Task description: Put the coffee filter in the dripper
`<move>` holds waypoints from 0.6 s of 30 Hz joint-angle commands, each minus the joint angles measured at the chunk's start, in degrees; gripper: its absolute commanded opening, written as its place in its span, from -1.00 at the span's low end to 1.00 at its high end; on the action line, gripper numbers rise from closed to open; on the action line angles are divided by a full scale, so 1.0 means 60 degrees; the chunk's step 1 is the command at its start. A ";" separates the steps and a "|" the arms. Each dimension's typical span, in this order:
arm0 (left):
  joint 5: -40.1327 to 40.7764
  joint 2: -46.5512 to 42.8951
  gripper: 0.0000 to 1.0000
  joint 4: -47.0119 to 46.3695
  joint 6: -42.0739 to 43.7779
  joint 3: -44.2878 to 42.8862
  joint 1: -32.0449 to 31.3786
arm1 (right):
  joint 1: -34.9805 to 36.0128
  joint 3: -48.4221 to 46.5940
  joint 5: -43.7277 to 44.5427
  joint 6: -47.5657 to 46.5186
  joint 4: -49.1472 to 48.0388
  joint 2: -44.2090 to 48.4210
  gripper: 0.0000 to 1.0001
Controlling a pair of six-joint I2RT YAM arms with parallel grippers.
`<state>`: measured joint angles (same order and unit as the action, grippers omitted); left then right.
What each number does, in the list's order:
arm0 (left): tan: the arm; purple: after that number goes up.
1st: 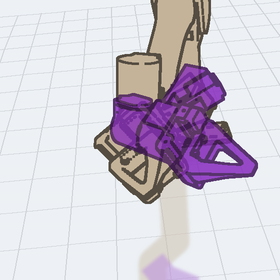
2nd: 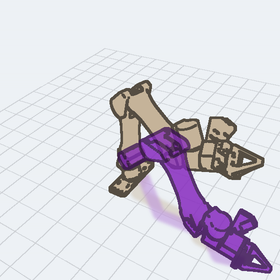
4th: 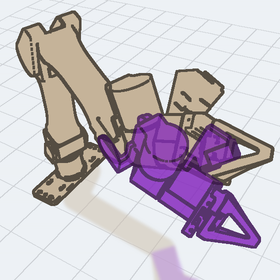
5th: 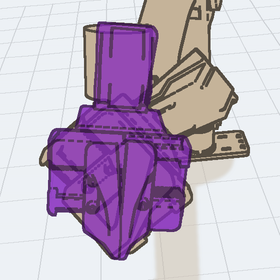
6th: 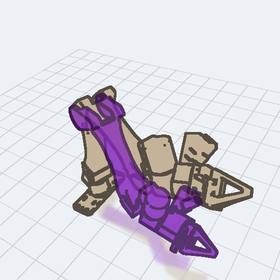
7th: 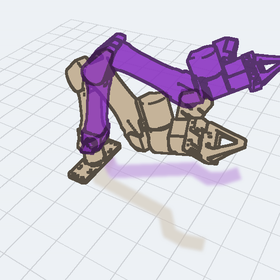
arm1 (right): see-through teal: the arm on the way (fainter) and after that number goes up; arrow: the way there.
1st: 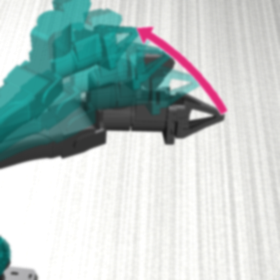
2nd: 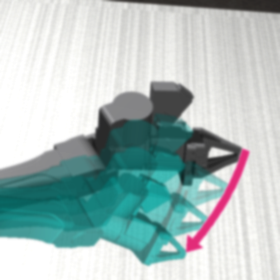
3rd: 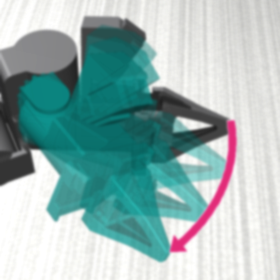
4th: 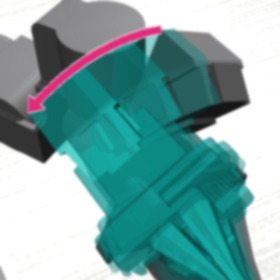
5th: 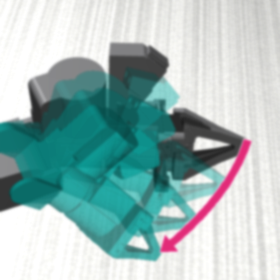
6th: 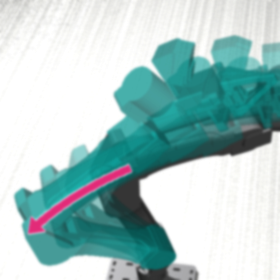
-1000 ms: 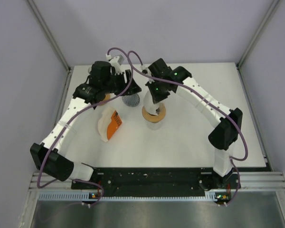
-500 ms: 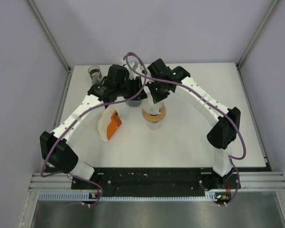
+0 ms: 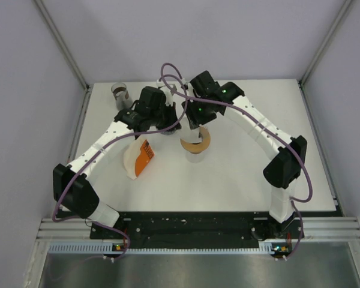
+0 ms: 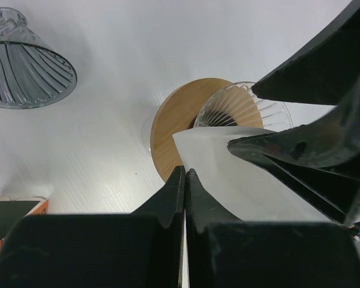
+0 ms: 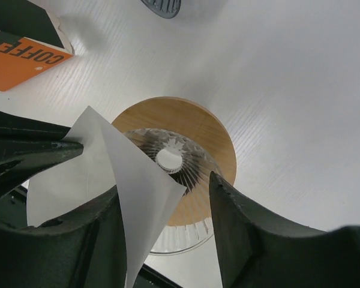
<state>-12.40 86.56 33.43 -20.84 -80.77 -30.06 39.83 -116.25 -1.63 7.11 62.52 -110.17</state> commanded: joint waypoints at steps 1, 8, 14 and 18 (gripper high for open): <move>-0.0144 -0.0116 -1.00 -0.0415 0.0148 0.0000 -0.0028 | -0.0194 -0.0283 -0.0036 -0.0189 -0.0400 0.1236 0.05; -0.0291 -0.0028 -1.00 -0.0459 0.0148 -0.0087 -0.0087 | -0.0165 0.0358 -0.0358 -0.0176 -0.1322 0.2466 0.08; -0.0203 -0.0057 -1.00 -0.0445 0.0221 -0.0161 -0.0087 | 0.0260 0.2759 -0.1338 0.0702 -0.3677 0.3945 -1.00; -0.0188 -0.0057 -1.00 -0.0445 0.0221 -0.0190 -0.0102 | 0.0275 0.3992 -0.1749 0.1421 -0.4414 0.4183 -1.00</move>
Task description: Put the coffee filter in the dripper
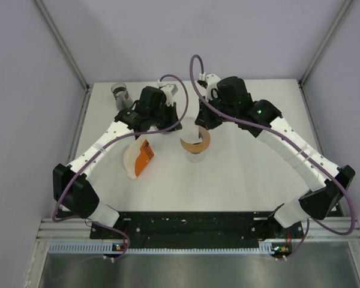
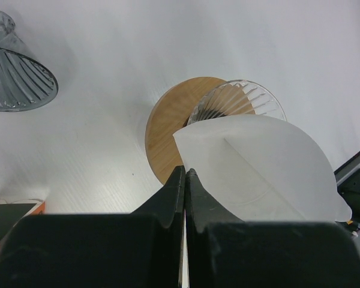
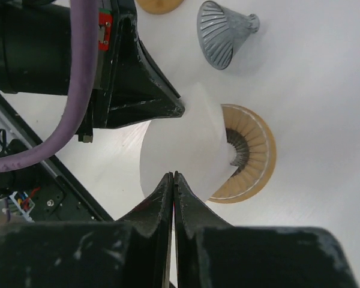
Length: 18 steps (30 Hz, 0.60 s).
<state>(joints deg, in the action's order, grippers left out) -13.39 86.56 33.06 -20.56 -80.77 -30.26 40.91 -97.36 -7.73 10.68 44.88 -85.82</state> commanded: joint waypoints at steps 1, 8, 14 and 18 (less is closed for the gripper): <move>-0.0054 -0.0043 -1.00 -0.0383 0.0160 -0.0205 -0.0069 | 0.0097 0.0933 -0.0893 0.0857 -0.1504 -0.0007 -1.00; -0.0127 0.0031 -1.00 -0.0383 0.0101 -0.0293 -0.0098 | 0.0097 0.0818 0.0038 0.1062 -0.1242 -0.0900 -1.00; 0.0005 -0.0116 -0.88 -0.0324 0.0276 -0.0424 -0.0098 | 0.0097 0.0450 0.1214 0.0872 0.0033 -0.1823 -1.00; 0.0048 -0.0203 -0.42 -0.0207 0.0452 -0.0804 -0.0084 | 0.0097 0.0305 0.1112 0.0740 0.0297 -0.2117 -1.00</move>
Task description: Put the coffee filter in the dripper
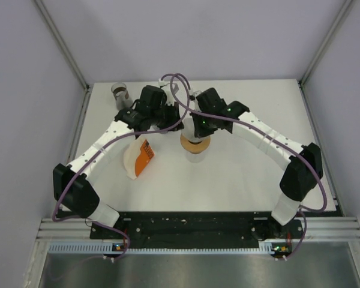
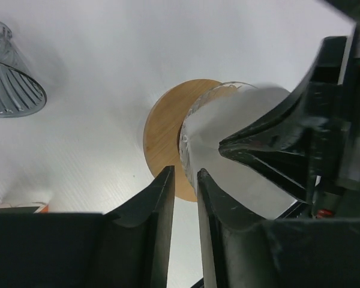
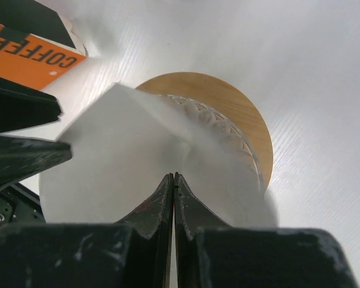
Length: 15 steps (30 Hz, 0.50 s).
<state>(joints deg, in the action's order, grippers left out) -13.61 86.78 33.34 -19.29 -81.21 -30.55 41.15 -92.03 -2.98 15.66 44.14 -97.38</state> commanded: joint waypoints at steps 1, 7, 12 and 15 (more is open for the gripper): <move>0.0085 -0.0269 -0.34 -0.0240 0.0241 -0.0820 -0.0007 | 0.0100 -0.0672 0.0307 -0.0163 0.0523 -0.0292 -1.00; -0.0061 -0.0533 0.02 -0.0108 -0.0124 -0.1143 0.0344 | 0.0422 -0.1652 0.0468 -0.0720 0.1313 -0.1271 -1.00; -0.0193 -0.0855 0.05 -0.0020 -0.0929 -0.0749 0.0725 | 0.0452 -0.2722 0.1199 -0.0750 0.2412 -0.2181 -1.00; -0.0280 -0.1060 0.07 -0.0209 -0.1500 -0.0047 0.0755 | 0.0481 -0.3045 0.1244 -0.0750 0.2808 -0.2548 -1.00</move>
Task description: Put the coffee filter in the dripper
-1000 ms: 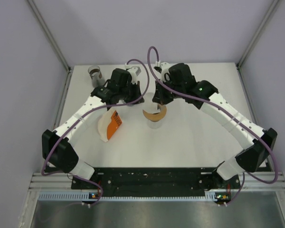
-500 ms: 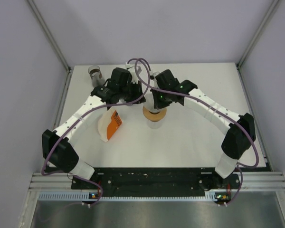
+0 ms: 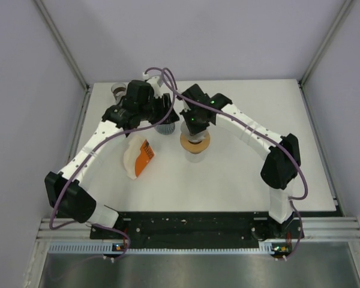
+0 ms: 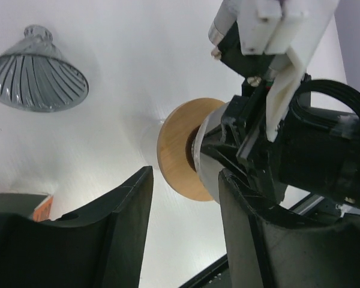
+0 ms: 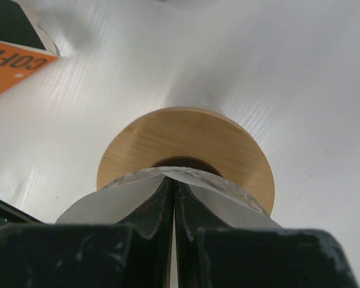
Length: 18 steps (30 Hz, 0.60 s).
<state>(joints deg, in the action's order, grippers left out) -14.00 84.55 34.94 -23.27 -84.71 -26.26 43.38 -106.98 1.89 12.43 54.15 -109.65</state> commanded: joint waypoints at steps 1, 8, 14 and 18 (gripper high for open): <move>-0.0303 -0.0718 0.08 -0.0607 -0.1057 0.0771 0.0055 | 0.0139 -0.0597 0.0446 -0.0225 0.1213 -0.0607 -1.00; -0.0786 -0.0455 0.11 -0.1003 -0.1512 0.1198 0.0026 | 0.0344 -0.0804 0.0373 -0.0269 0.1448 -0.1208 -1.00; -0.0962 -0.0177 0.09 -0.1267 -0.1791 0.1447 0.0026 | 0.0359 -0.0438 0.0242 -0.0181 0.1244 -0.1413 -1.00; -0.1080 0.0028 0.02 -0.1311 -0.1937 0.1593 0.0012 | 0.0373 -0.0203 0.0256 -0.0123 0.1112 -0.1632 -1.00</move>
<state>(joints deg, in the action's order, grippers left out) -18.68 83.59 31.16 -33.39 -76.16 -25.89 44.47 -109.73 3.88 11.75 60.84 -115.90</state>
